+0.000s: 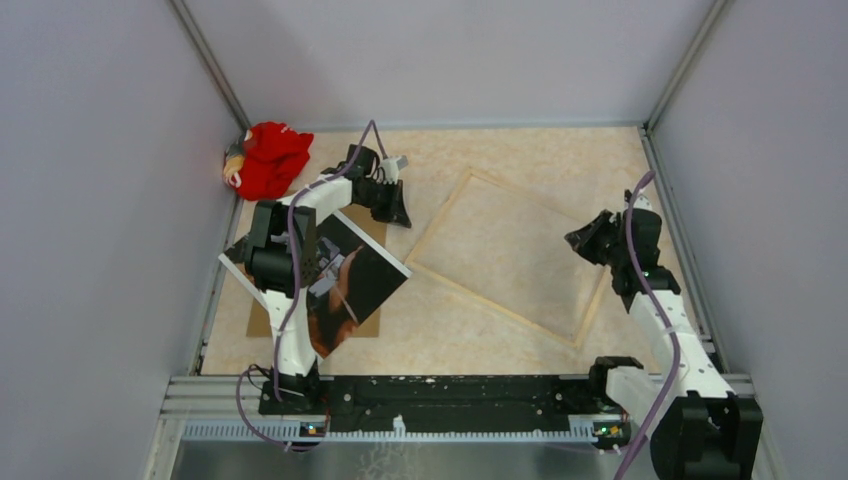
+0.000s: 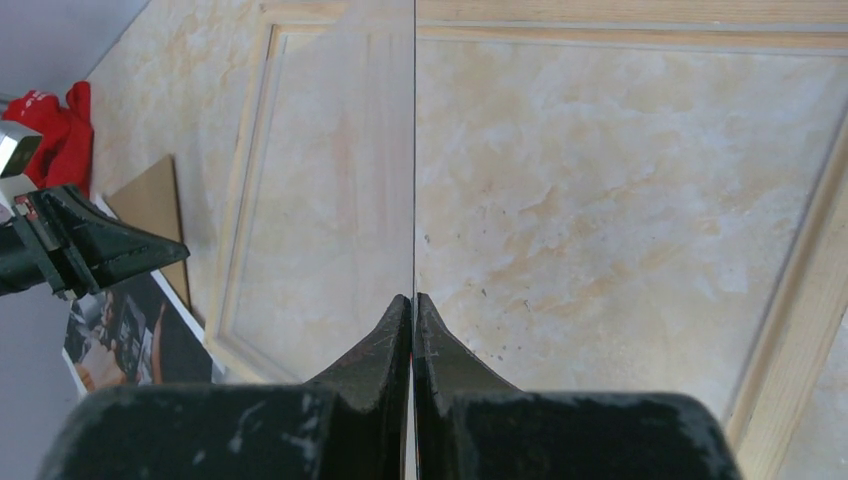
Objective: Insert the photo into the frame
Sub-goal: Pick up the photo frame item from the photo frame.
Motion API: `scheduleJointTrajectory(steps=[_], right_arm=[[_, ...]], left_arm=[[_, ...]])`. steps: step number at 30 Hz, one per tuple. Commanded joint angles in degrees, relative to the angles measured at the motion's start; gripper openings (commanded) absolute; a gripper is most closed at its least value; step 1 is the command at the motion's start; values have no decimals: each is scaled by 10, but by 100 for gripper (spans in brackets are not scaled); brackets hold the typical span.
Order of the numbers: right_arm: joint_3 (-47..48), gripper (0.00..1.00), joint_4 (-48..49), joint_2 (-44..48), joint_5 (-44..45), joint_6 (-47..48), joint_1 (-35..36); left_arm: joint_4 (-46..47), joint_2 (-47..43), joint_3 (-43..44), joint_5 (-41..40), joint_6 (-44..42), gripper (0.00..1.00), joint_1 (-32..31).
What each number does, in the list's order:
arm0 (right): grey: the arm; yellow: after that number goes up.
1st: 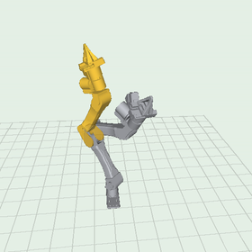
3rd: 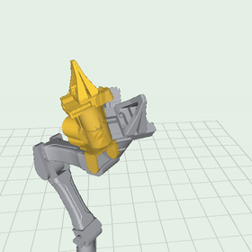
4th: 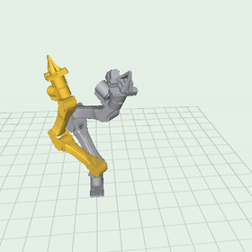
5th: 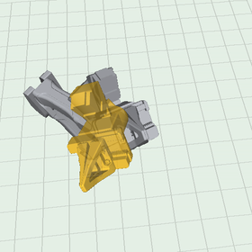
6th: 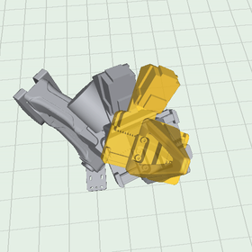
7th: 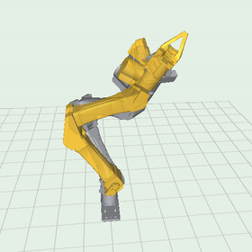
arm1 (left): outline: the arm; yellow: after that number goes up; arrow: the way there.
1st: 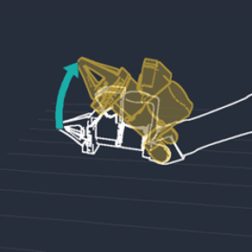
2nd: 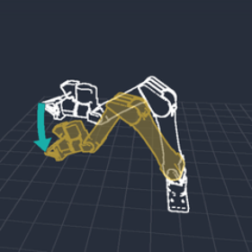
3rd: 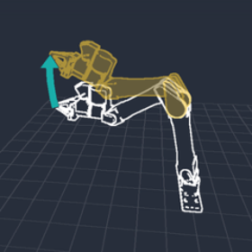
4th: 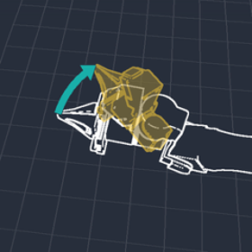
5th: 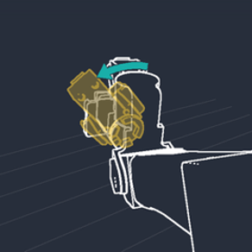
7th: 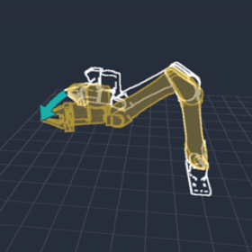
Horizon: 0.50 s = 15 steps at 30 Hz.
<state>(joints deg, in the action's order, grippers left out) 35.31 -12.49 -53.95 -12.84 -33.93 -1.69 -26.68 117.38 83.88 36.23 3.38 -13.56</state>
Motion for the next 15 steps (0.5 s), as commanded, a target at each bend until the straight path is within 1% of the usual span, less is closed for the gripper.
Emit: scheduleJointTrajectory(steps=[1, 5, 15], right_arm=[[-28, 0, 63, 34, 35, -13, -3], [-49, 0, 81, 41, 49, -15, -3], [-76, 0, 90, 71, 86, -34, -7]], left_arm=[[-4, -11, 20, 14, -7, 1, -1], [-6, -14, 15, 14, -10, 1, -1], [-5, -17, 8, 14, -14, 1, -1]])
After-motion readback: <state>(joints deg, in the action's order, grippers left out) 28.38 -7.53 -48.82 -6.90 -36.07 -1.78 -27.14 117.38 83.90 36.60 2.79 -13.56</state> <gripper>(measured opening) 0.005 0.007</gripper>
